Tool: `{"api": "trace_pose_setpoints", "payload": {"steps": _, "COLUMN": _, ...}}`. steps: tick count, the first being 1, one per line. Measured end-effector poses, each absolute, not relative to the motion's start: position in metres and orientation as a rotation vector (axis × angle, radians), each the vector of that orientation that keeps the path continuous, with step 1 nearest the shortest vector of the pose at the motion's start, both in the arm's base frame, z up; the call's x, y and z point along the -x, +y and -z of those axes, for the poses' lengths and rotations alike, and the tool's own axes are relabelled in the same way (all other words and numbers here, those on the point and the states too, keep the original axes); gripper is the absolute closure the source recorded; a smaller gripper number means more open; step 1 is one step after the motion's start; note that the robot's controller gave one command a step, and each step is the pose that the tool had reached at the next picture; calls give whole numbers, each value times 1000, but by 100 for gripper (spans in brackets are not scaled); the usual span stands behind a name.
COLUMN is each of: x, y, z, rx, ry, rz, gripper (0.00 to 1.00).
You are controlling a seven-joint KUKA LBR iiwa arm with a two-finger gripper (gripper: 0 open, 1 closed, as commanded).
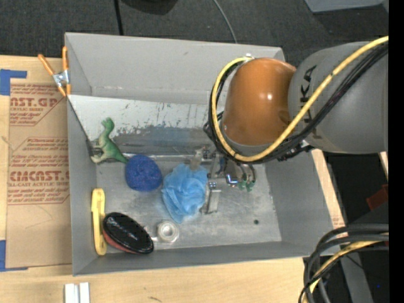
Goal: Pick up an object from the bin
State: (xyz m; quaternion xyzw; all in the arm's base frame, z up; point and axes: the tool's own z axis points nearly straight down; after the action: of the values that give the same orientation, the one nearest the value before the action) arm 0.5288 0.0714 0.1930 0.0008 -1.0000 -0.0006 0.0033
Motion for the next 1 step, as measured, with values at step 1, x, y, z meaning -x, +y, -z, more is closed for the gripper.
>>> {"api": "trace_pose_setpoints", "payload": {"steps": 1, "x": -530, "y": 71, "z": -198, "rx": -1, "ry": -3142, "rz": 3, "gripper": 0}}
